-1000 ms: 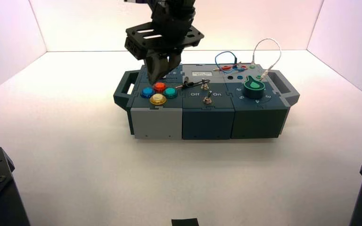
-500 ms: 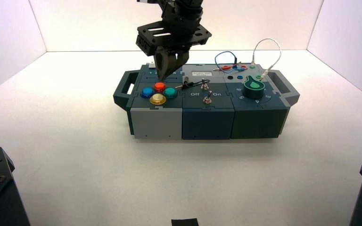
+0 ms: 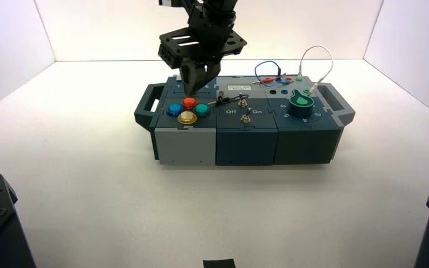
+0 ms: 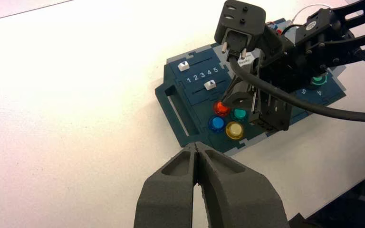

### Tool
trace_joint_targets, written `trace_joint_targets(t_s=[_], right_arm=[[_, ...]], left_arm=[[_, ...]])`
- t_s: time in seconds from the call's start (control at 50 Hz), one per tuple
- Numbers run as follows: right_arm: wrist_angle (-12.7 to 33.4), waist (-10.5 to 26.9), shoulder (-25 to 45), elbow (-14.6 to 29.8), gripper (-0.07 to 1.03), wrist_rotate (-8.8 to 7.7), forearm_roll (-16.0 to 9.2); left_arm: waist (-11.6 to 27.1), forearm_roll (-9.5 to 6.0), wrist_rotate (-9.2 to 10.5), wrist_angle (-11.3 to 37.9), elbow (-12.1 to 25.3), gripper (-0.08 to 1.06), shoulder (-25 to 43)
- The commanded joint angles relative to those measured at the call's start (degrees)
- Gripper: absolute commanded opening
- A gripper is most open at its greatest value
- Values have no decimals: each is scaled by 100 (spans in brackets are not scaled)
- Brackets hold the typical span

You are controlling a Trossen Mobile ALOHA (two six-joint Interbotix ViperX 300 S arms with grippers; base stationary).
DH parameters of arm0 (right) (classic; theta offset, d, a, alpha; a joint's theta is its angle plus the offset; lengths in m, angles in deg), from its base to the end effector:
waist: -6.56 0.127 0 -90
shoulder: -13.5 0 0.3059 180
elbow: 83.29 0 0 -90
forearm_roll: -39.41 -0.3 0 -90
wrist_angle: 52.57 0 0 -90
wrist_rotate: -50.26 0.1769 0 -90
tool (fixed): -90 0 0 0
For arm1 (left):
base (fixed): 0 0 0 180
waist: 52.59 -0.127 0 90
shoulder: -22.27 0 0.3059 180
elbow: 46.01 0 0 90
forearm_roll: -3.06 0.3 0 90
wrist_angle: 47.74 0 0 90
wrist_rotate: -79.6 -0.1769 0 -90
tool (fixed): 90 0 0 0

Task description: Push the red button.

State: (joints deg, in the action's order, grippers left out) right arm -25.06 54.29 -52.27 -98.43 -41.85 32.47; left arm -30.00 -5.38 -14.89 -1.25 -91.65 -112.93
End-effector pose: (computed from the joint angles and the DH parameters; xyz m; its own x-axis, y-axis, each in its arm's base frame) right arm 0.2801 0.3228 0.0534 0.2243 0.3297 -0.9171 -0.7081 0.7016 0.0791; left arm 0.1809 -0.0957 0.2124 0.5897 -0.3606 -0.7227 0.4336 0.8962 -0.0934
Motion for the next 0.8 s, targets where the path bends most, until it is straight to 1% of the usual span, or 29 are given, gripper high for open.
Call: trace_joint_targets(t_s=[0.02,0.32,0.54,0.68,0.8], right_arm=[[-18,0,-62,158,-2,-9,0],[-18,0,176,141,-2,-9,-18],[-9,0,176,158,-2,0,-18],[176,0,-26,237,-2,0,9],[404,-70,-448,290,-2,0,97]], left_arm=[[26,18,0,-26,202,-3,44],[18,18,0,-26,211,-3,53],[26,26,0,-18,211,-3,53],[26,18,-9,0,237,-3,44],[26,26,-18,18,264,-3,35]])
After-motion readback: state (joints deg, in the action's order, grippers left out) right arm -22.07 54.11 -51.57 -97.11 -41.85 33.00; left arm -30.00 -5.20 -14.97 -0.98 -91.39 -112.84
